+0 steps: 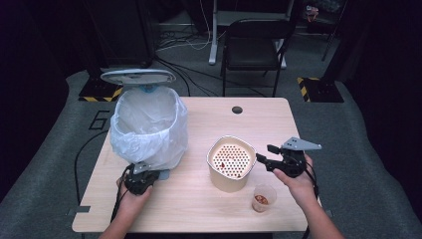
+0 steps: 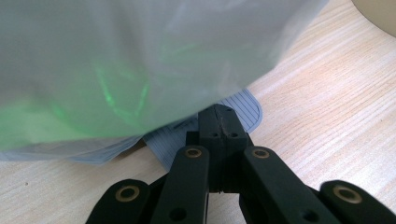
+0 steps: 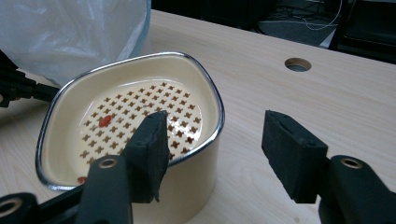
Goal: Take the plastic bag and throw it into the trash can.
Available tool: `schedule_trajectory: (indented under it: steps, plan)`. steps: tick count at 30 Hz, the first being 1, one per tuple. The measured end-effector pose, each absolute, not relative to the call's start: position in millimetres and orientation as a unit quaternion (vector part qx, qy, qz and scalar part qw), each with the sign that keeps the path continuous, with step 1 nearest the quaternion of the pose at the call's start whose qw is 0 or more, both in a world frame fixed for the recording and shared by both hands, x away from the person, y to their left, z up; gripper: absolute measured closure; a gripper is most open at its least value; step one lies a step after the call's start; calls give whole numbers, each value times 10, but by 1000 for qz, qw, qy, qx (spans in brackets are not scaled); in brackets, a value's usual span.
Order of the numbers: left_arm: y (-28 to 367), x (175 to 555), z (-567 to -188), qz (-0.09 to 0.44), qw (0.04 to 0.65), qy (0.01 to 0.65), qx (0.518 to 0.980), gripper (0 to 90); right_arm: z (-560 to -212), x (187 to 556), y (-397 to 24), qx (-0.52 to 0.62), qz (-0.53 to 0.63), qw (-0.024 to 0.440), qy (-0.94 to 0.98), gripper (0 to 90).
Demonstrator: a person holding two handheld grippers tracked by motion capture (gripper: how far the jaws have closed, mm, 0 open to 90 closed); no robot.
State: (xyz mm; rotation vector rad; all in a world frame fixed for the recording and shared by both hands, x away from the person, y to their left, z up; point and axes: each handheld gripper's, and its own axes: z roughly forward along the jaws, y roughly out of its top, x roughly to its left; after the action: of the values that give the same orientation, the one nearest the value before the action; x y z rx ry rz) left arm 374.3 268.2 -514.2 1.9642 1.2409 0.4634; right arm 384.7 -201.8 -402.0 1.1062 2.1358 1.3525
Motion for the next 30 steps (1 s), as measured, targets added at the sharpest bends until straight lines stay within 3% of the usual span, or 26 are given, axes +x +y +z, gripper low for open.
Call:
schedule_trajectory:
  steps: [18, 30]
  plan:
    - [2696, 3750, -5135, 176, 380, 474, 775, 900, -4305, 3470, -2133, 384, 486, 172, 767, 215]
    - [2678, 3740, -5142, 181, 377, 487, 767, 900, -4464, 3221, -2116, 370, 480, 174, 776, 149]
